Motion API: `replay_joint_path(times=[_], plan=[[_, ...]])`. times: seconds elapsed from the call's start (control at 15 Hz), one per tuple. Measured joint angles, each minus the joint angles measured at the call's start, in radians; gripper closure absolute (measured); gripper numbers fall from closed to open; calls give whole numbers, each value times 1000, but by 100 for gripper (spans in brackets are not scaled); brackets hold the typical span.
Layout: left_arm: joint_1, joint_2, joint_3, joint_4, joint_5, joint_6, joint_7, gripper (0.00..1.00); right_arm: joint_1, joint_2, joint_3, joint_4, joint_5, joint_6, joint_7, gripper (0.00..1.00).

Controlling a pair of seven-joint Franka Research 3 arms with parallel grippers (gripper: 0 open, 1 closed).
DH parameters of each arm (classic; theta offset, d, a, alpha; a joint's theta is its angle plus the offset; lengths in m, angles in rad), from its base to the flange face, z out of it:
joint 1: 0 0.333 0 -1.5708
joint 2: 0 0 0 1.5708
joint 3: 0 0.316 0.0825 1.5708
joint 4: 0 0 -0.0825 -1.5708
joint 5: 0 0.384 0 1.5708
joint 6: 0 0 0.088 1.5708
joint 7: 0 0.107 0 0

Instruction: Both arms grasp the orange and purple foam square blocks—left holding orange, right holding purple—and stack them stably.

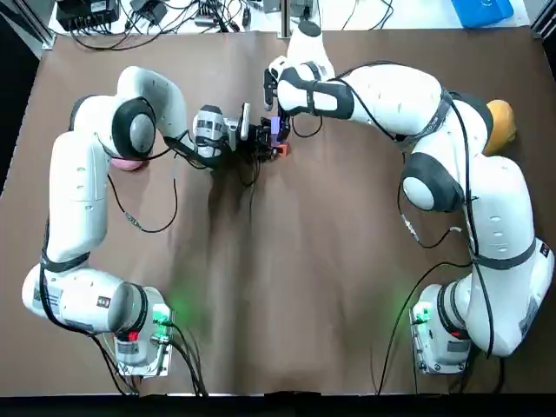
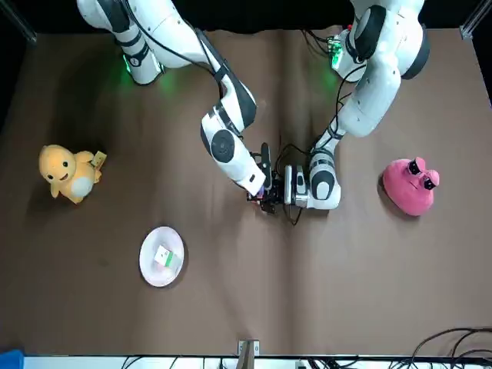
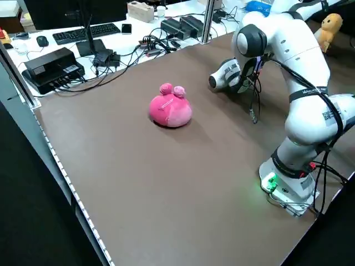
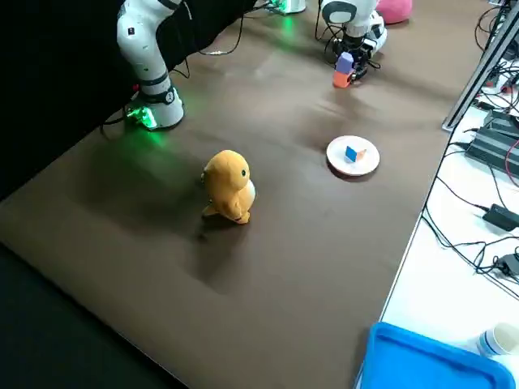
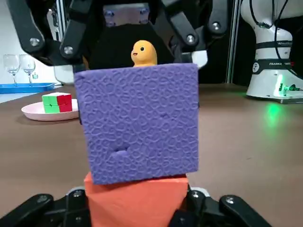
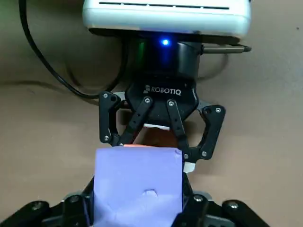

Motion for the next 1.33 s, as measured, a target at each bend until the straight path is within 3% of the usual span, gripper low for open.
replay_joint_path(times=[1.27, 1.33], plan=[[0, -1, -1, 0, 0, 4, 8, 40, 0, 5, -4, 3, 1, -10, 2, 29], [-4, 0, 1, 1, 0, 34, 12, 29, 0, 7, -4, 2, 1, -10, 2, 29]])
